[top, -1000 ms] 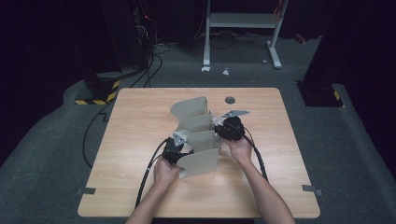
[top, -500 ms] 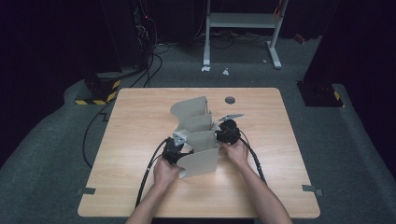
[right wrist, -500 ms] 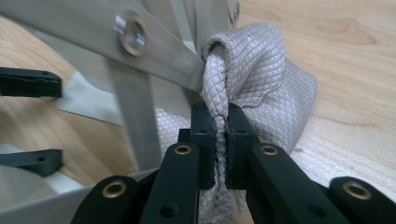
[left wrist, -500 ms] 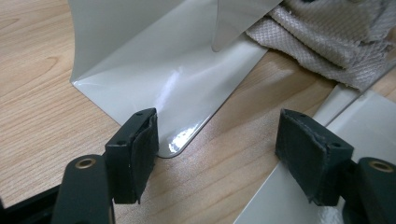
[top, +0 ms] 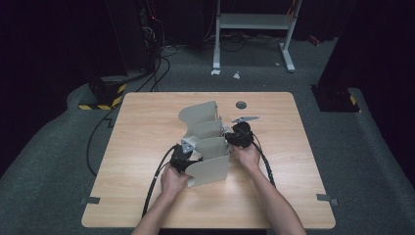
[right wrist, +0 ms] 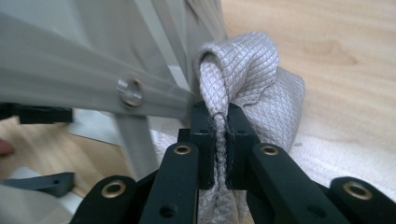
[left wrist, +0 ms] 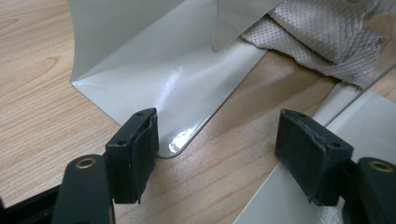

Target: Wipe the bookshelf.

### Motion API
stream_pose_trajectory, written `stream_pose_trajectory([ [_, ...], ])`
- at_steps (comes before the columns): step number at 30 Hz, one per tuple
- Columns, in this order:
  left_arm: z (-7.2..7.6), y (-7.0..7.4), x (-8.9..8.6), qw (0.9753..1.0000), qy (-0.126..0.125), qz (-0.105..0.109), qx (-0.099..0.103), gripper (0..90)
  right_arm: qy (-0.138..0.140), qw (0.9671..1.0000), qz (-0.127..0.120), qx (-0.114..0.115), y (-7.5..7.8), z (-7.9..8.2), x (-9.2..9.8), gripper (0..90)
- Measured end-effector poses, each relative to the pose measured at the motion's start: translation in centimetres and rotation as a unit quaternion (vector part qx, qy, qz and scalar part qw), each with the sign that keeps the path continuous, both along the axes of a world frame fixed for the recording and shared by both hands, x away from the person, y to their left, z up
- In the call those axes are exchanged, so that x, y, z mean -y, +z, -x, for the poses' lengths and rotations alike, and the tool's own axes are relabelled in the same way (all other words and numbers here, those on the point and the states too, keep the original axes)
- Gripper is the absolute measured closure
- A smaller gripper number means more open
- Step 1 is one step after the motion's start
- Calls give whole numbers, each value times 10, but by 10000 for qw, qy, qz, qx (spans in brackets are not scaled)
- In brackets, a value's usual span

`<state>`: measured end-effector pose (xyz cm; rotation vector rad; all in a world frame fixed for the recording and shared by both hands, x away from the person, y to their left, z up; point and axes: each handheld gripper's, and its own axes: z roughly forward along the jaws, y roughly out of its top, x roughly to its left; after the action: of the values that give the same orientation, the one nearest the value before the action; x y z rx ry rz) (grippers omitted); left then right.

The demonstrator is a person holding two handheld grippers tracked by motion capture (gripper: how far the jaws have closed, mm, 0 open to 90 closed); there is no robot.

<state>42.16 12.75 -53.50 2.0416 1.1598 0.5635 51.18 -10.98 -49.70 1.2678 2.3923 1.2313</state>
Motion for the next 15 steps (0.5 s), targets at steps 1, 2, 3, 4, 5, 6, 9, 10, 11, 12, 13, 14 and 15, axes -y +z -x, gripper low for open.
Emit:
stream_pose_trajectory([
  [1,0,0,0,10000,-1,1,1,303,34,10000,-15,34,3,1,1,849],
  [2,0,0,0,10000,-5,2,-1,303,65,9999,-32,86,5,2,1,849],
  [3,0,0,0,10000,-4,1,1,303,76,9999,-55,120,7,3,1,850],
  [4,0,0,0,10000,-4,2,1,303,90,9998,-85,159,10,4,2,850],
  [5,0,0,0,10000,-6,4,-1,303,101,9997,-112,201,12,5,2,850],
  [6,0,0,0,10000,-5,2,1,303,115,9995,-148,249,14,6,3,850],
  [9,0,0,0,10000,-10,4,3,304,177,9994,-140,262,21,7,4,850],
  [10,0,0,0,10000,-11,4,3,305,185,9993,-117,300,24,7,3,851],
  [11,0,0,0,10000,-13,4,3,306,208,9991,-120,351,29,7,3,850],
  [12,0,0,0,10000,-14,4,4,307,215,9987,-148,434,32,8,3,851],
  [13,0,0,0,10000,-15,2,5,307,228,9984,-179,491,36,8,3,851],
  [14,0,0,0,10000,-22,2,-3,308,243,9985,-170,465,39,9,3,851],
  [15,0,0,0,10000,-23,3,-3,308,262,9982,-149,512,42,8,3,851],
])
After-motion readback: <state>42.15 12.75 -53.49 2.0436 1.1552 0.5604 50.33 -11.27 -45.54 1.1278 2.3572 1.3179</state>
